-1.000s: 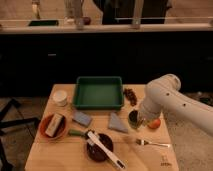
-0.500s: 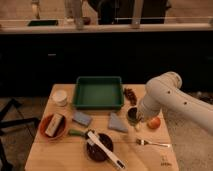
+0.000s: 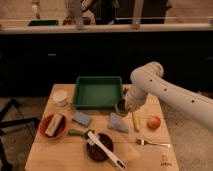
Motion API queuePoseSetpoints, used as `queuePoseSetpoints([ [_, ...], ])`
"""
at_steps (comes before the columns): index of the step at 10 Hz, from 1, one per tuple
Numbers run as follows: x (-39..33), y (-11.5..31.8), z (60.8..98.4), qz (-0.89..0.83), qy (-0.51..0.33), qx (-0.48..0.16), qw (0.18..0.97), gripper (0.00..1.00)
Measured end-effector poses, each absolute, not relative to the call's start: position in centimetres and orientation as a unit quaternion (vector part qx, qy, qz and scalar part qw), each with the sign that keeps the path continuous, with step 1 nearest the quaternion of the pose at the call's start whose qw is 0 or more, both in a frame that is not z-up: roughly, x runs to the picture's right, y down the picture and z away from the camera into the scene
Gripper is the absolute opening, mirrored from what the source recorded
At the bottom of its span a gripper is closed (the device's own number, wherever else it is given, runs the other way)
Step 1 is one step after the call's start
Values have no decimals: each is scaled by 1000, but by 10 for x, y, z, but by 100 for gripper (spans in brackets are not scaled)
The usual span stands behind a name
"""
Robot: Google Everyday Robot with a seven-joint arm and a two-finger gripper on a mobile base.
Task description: Stack cups into tray
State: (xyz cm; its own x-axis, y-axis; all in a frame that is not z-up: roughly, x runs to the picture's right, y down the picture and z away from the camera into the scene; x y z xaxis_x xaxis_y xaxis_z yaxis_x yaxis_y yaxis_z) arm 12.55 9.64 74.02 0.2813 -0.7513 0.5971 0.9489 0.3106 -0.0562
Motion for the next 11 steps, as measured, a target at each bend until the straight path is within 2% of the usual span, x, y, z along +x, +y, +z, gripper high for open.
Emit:
queuePoseSetpoints([
  [6, 74, 39, 796, -572, -257, -190, 756, 5],
  [11, 69, 32, 806, -570, -262, -190, 755, 5],
])
